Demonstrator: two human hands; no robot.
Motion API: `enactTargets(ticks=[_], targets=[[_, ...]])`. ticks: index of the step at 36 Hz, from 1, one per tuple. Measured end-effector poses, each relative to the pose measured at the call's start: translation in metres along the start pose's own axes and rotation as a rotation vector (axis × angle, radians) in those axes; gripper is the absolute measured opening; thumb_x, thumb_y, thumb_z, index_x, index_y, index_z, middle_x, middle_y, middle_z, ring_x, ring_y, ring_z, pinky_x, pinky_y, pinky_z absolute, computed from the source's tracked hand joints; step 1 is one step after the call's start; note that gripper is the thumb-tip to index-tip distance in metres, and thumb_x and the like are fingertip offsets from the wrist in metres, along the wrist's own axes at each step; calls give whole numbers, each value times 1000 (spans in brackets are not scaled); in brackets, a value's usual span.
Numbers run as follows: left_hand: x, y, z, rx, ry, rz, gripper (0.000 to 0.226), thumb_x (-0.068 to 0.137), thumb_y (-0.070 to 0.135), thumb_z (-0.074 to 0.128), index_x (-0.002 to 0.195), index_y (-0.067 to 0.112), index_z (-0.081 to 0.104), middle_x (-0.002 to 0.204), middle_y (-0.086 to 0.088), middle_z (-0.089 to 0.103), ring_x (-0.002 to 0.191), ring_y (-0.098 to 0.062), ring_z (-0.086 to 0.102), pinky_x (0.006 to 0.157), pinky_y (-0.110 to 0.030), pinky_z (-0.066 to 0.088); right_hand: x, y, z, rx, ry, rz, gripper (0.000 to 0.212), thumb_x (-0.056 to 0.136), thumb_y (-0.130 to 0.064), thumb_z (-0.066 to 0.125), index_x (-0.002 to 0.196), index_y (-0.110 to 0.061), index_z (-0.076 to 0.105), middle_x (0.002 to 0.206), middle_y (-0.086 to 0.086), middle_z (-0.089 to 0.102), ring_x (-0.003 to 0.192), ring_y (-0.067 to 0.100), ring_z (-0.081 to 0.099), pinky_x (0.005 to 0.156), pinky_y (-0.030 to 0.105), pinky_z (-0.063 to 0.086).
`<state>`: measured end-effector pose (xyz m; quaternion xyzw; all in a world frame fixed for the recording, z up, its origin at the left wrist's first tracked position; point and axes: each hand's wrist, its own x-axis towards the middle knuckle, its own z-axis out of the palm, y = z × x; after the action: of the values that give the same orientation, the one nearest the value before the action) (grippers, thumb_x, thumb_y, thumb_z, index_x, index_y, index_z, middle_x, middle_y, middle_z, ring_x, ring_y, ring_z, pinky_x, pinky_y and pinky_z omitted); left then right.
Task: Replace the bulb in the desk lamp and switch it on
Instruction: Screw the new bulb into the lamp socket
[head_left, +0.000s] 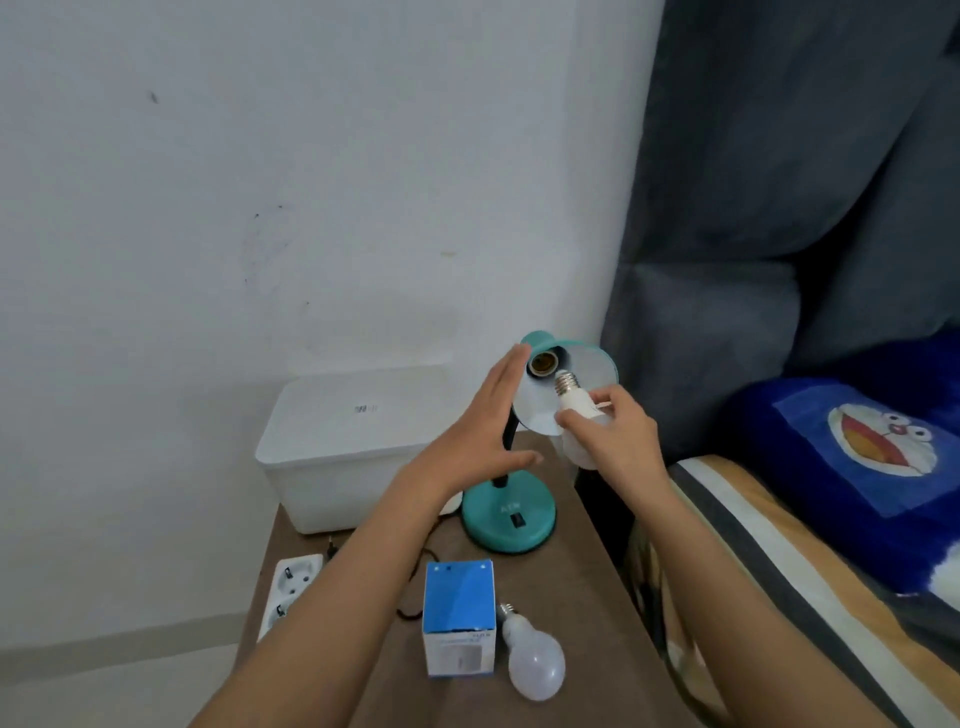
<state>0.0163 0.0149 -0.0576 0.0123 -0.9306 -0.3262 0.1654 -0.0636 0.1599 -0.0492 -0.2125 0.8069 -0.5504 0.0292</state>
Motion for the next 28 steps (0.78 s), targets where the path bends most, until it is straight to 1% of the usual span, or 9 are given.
enactTargets(ticks=[3, 5, 8, 12, 17, 20, 22, 25, 28], targets=[[12, -4, -1, -26, -16, 19, 116, 71, 17, 80, 148, 27, -7, 157, 13, -6, 140, 6, -2, 100, 8, 1, 12, -4, 9, -91, 22, -23, 35, 75, -30, 69, 105, -15, 59, 100, 7, 63, 83, 20, 57, 69, 30, 46], [17, -7, -1, -63, 2, 23, 118, 69, 15, 81, 147, 31, -5, 157, 13, -1, 141, 4, 1, 102, 6, 4, 19, -8, 15, -151, 33, 2, 38, 73, -34, 66, 106, -17, 59, 99, 8, 62, 88, 26, 59, 73, 34, 50], [23, -12, -2, -85, 8, 52, 119, 67, 14, 83, 142, 40, -5, 154, 18, 4, 141, 4, 4, 107, 2, 7, 26, -13, 20, -174, 65, 15, 36, 74, -36, 64, 104, -17, 59, 90, 4, 59, 83, 26, 59, 69, 33, 48], [30, -19, -4, -73, -18, 88, 115, 67, 12, 82, 141, 42, 0, 150, 25, 6, 141, 6, 6, 109, -1, 9, 33, -14, 25, -180, 84, 34, 32, 75, -38, 61, 99, -16, 61, 84, 1, 57, 78, 23, 56, 67, 30, 44], [33, -22, -5, -50, -17, 124, 109, 69, 11, 80, 141, 40, 4, 148, 23, 13, 137, 8, 14, 111, -4, 13, 40, -13, 28, -241, 76, 56, 33, 75, -42, 58, 91, -13, 63, 85, 4, 58, 79, 27, 55, 66, 30, 41], [35, -23, -5, -39, -16, 135, 108, 69, 12, 80, 138, 46, 4, 146, 23, 15, 134, 11, 16, 110, -4, 14, 43, -11, 28, -271, 74, 56, 35, 75, -42, 57, 87, -9, 62, 84, 6, 58, 76, 28, 53, 64, 29, 39], [35, -24, -4, -32, -17, 141, 107, 70, 12, 80, 137, 47, 4, 145, 23, 16, 133, 12, 16, 109, -2, 14, 44, -11, 29, -297, 68, 65, 38, 75, -43, 57, 87, -8, 62, 85, 6, 58, 76, 29, 51, 65, 29, 38], [35, -24, -3, -21, -10, 151, 107, 70, 11, 80, 140, 40, 4, 145, 21, 16, 130, 14, 16, 106, 1, 13, 47, -12, 30, -288, 49, 90, 41, 75, -47, 56, 91, -9, 61, 92, 8, 61, 84, 32, 57, 68, 32, 43], [35, -24, -3, -13, -5, 161, 106, 71, 11, 80, 140, 37, 4, 145, 19, 16, 130, 13, 17, 105, 1, 14, 46, -14, 30, -227, 14, 111, 44, 76, -45, 59, 102, -10, 55, 97, 3, 58, 92, 29, 58, 78, 38, 50]])
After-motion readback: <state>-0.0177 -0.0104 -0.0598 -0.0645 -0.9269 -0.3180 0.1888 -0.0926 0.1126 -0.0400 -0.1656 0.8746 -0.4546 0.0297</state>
